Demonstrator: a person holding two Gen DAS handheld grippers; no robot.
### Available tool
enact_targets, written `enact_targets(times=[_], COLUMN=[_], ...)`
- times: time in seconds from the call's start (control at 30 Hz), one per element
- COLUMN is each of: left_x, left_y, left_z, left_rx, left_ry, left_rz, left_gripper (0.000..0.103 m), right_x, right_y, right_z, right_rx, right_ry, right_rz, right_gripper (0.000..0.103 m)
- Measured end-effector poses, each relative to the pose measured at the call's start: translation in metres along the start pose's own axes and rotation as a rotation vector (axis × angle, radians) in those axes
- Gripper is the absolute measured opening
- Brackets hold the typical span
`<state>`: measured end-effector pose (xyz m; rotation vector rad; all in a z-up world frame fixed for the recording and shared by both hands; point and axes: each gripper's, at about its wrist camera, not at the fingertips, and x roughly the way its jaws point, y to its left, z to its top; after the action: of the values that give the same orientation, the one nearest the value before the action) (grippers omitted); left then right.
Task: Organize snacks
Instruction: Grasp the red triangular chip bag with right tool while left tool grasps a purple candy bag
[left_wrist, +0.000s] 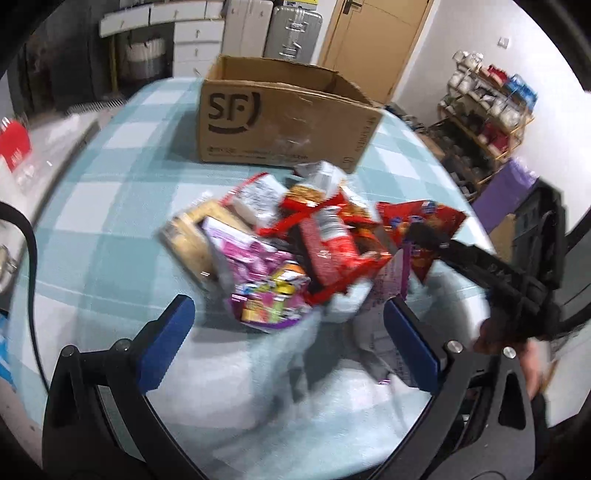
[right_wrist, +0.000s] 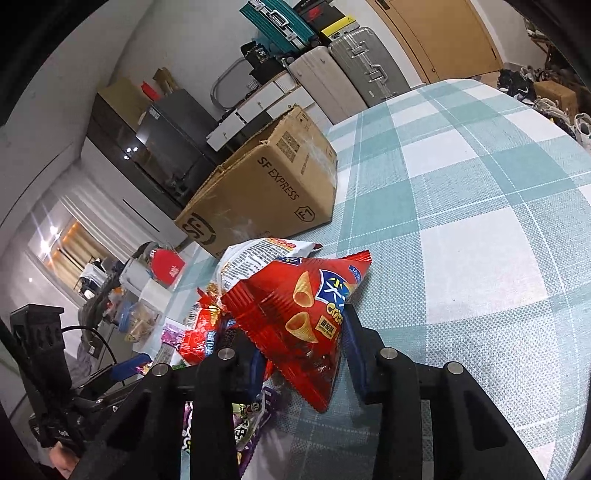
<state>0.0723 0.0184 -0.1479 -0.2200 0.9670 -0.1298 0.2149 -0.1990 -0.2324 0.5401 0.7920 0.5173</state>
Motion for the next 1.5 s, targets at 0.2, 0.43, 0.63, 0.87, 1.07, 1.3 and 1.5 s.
enact_targets(times=[0.2, 0.43, 0.63, 0.87, 1.07, 1.3, 1.5], left_x=[0.001, -0.003, -0.009, 0.006, 0.014, 0.039, 0.043], left_y=[-0.022, -0.035, -0.055, -0.051, -0.059, -0.062, -0.047], left_z=[-0.002, -0.006, -0.012, -0.022, -0.029, -0.038, -0.035], left_rx=[0.019, 0.006, 0.101, 0.070, 0.068, 0.036, -0.031], left_ry=[0.017, 0.010, -0.004, 0.051, 0.073, 0.157, 0.166], left_rz=[-0.053, -0.057, -0.034, -0.025, -0.032, -0.088, -0.165], left_gripper=[0.102, 0.102, 0.102, 0.101, 0.083, 0.047, 0.024], right_x=[-0.004, -0.008, -0.009, -0.011, -0.012, -0.013, -0.014], right_y=[0.001, -0.001, -0.001, -0.002, -0.002, -0.001, 0.000], right_z=[0.000, 0.000, 0.000, 0.000, -0.001, -0.001, -0.001], right_rx=[0.000, 0.007, 0.005, 0.009, 0.008, 0.009, 0.009], right_ry=[-0.013, -0.026, -0.029, -0.035, -0.036, -0.034, -0.035], right_rz=[0.027, 0.054, 0.069, 0.077, 0.080, 0.081, 0.083], right_gripper=[0.037, 0.037, 0.037, 0.037, 0.037, 0.037, 0.037])
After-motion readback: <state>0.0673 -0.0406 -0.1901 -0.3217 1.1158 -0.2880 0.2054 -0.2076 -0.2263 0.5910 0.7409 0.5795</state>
